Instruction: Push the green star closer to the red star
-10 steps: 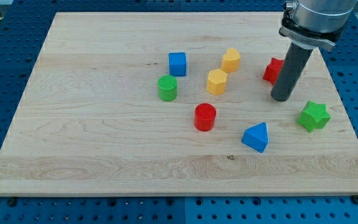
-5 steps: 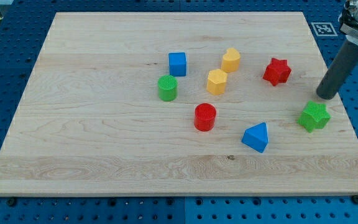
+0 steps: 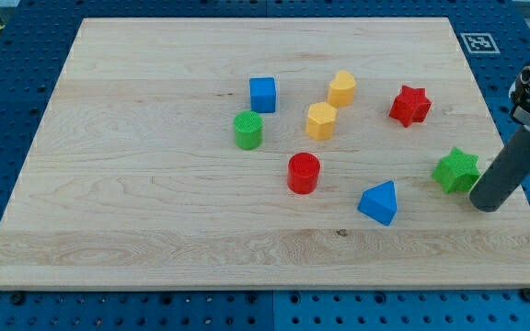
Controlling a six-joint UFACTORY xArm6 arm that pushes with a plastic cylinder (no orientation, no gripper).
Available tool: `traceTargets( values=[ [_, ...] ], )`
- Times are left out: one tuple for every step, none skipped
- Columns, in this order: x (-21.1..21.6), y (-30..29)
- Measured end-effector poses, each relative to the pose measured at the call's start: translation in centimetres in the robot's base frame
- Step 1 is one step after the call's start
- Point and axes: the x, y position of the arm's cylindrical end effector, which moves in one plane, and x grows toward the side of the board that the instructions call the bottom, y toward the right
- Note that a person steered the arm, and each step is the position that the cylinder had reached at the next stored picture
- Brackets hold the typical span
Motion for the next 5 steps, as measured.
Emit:
traceTargets(
  values=[
    [0.0,1.4],
    [-0.3,1.5],
    [-1.2,-0.2],
    [-1.9,-2.5],
    [-2.0,-4.0]
  ],
)
